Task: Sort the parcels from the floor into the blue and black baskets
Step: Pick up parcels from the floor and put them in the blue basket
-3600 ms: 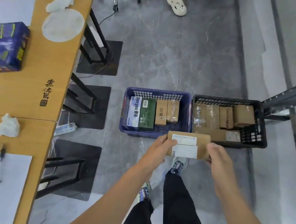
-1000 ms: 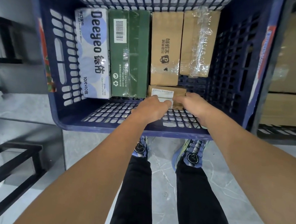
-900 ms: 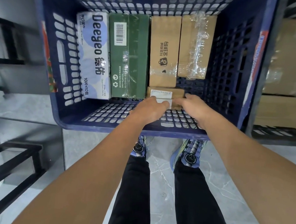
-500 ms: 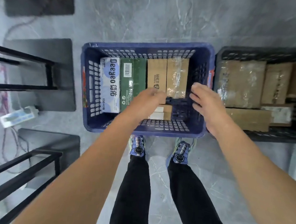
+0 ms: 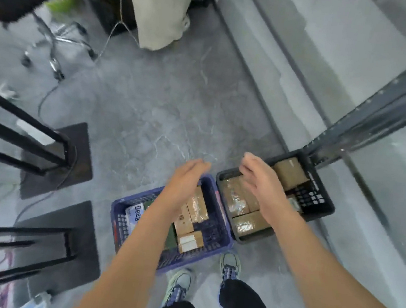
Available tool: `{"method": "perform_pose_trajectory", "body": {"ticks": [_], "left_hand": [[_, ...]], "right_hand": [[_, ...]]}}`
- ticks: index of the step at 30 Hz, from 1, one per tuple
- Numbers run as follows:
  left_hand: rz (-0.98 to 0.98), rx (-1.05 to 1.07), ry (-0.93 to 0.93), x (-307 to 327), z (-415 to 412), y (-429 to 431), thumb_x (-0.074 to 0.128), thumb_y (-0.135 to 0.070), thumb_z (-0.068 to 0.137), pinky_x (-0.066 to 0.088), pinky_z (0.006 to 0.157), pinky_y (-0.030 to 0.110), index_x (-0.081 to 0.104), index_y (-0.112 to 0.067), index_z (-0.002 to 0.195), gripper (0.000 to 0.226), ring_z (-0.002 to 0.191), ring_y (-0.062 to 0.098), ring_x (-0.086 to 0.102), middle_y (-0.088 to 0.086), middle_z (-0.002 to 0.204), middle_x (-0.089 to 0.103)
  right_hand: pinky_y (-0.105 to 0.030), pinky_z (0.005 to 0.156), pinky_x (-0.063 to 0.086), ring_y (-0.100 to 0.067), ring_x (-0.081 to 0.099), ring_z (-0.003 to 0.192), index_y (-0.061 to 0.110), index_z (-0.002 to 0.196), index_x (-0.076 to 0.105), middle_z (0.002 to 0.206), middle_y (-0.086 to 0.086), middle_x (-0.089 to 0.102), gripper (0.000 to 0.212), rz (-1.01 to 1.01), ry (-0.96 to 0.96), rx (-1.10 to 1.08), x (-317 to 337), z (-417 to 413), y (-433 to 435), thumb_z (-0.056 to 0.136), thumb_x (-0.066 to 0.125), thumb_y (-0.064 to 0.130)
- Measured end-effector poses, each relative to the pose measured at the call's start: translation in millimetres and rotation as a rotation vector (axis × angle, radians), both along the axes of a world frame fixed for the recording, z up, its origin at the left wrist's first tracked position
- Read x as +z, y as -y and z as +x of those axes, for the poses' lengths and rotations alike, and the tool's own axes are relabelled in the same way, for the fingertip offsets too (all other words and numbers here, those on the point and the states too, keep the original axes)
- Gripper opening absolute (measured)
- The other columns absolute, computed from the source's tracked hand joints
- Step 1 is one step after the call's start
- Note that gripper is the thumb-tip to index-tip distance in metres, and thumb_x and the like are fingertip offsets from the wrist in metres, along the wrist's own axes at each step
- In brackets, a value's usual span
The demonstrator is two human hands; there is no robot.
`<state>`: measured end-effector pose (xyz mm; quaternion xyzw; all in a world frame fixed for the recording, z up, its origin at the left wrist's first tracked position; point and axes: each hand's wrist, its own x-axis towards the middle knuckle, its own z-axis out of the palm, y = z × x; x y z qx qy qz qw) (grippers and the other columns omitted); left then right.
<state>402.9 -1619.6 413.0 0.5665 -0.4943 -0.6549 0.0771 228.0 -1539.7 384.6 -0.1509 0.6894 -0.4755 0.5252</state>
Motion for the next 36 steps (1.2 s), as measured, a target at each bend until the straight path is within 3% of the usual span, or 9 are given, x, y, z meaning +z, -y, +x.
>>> {"method": "perform_pose_trajectory", "body": {"ticks": [3, 7, 10, 16, 20, 25, 32, 36], "left_hand": [[-0.063, -0.086, -0.076, 53.1, -8.7, -3.7, 0.055, -0.054, 0.101, 0.037, 0.105, 0.036, 0.055, -0.032, 0.144, 0.048, 0.136, 0.013, 0.048, -0.009, 0.149, 0.052], [-0.127, -0.234, -0.161, 113.3, -22.3, -12.3, 0.058, -0.058, 0.098, 0.037, 0.108, 0.039, 0.060, -0.042, 0.126, 0.033, 0.136, 0.012, 0.049, -0.014, 0.144, 0.055], [-0.176, -0.349, -0.210, 149.6, -38.8, -20.7, 0.058, -0.052, 0.101, 0.037, 0.107, 0.038, 0.062, -0.036, 0.130, 0.033, 0.134, 0.012, 0.051, -0.013, 0.141, 0.058], [-0.293, -0.649, -0.291, 212.1, -71.0, -62.6, 0.049, -0.048, 0.106, 0.039, 0.117, 0.048, 0.053, -0.026, 0.147, 0.047, 0.136, 0.014, 0.049, -0.006, 0.148, 0.054], [-0.311, -0.808, -0.363, 243.5, -91.6, -110.0, 0.049, -0.051, 0.106, 0.039, 0.118, 0.047, 0.048, -0.025, 0.152, 0.053, 0.137, 0.014, 0.049, -0.008, 0.149, 0.053], [-0.289, -1.014, -0.426, 261.7, -118.0, -187.5, 0.052, -0.059, 0.103, 0.041, 0.112, 0.042, 0.052, -0.031, 0.148, 0.053, 0.133, 0.012, 0.051, -0.009, 0.147, 0.055], [-0.231, -1.255, -0.477, 272.7, -136.9, -335.1, 0.053, -0.052, 0.104, 0.042, 0.114, 0.045, 0.053, -0.027, 0.146, 0.049, 0.132, 0.012, 0.053, -0.009, 0.144, 0.055], [-0.194, -1.404, -0.473, 273.1, -128.2, -425.2, 0.054, -0.053, 0.103, 0.043, 0.114, 0.046, 0.056, -0.030, 0.142, 0.046, 0.130, 0.009, 0.054, -0.014, 0.140, 0.057]], "right_hand": [[-0.040, 0.120, 0.039, -0.012, 0.052, 0.140, 0.022, 0.156, 0.046, 0.155, 0.005, 0.052, 0.051, -0.075, -0.035, -0.101, 60.2, -1.3, -16.2, 0.109, 0.050, 0.043], [-0.039, 0.119, 0.041, -0.011, 0.055, 0.137, 0.020, 0.155, 0.047, 0.153, 0.004, 0.054, 0.050, -0.155, -0.101, -0.240, 128.5, 1.3, -46.4, 0.109, 0.051, 0.042], [-0.034, 0.115, 0.042, -0.011, 0.056, 0.134, 0.020, 0.152, 0.050, 0.150, 0.004, 0.056, 0.050, -0.177, -0.159, -0.345, 169.1, 4.1, -74.9, 0.108, 0.052, 0.042], [-0.038, 0.117, 0.041, -0.013, 0.056, 0.134, 0.024, 0.143, 0.057, 0.145, 0.005, 0.060, 0.044, -0.207, -0.266, -0.549, 234.6, 12.7, -149.1, 0.108, 0.050, 0.049], [-0.041, 0.117, 0.042, -0.015, 0.055, 0.133, 0.037, 0.116, 0.062, 0.130, 0.011, 0.061, 0.016, -0.219, -0.330, -0.689, 272.7, 21.3, -203.0, 0.109, 0.049, 0.044], [-0.043, 0.119, 0.043, -0.014, 0.055, 0.135, 0.024, 0.145, 0.053, 0.148, 0.004, 0.055, 0.045, -0.254, -0.378, -0.882, 290.8, 34.9, -291.0, 0.108, 0.051, 0.048], [-0.041, 0.116, 0.045, -0.009, 0.058, 0.131, 0.029, 0.136, 0.058, 0.144, 0.009, 0.058, 0.036, -0.276, -0.394, -1.162, 293.8, 66.4, -436.9, 0.106, 0.054, 0.049], [-0.040, 0.115, 0.046, -0.009, 0.059, 0.131, 0.025, 0.141, 0.059, 0.141, 0.009, 0.060, 0.042, -0.259, -0.411, -1.320, 288.9, 94.3, -521.9, 0.106, 0.055, 0.048]]}}
